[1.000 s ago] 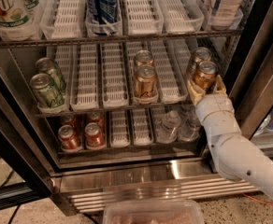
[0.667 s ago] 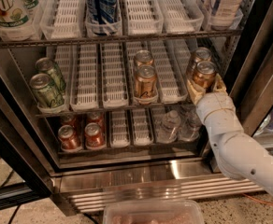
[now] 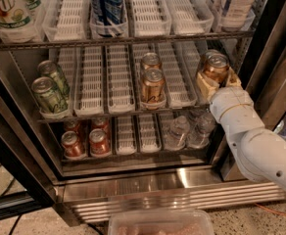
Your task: Pick orange can from middle shelf of fridge
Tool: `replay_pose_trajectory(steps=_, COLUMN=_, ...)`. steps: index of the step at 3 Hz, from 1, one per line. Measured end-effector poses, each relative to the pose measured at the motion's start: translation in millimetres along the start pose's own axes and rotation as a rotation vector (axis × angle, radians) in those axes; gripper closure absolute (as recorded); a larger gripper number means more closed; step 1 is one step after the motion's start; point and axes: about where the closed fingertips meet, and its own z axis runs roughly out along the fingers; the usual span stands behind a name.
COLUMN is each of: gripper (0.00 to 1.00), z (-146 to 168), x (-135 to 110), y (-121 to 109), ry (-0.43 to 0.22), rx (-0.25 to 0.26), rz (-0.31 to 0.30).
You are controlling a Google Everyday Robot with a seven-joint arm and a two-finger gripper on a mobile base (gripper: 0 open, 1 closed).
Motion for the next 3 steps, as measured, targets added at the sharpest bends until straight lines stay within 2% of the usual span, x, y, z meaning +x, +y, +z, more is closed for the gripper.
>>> replay_pose_trajectory(steps=1, gripper=1.00, z=-5, x=-6, y=-3, ry=0.016, rx=-0.042, rz=0.016)
replay_pose_trajectory(steps=2, gripper=1.00, z=-23, x=-1, y=-14, ry=0.097, rx=-0.103, rz=0.025)
replay_pose_trajectory(steps=3, gripper=1.00, z=-30, x=-11, y=-32, ry=0.128, rx=-0.106, rz=0.050)
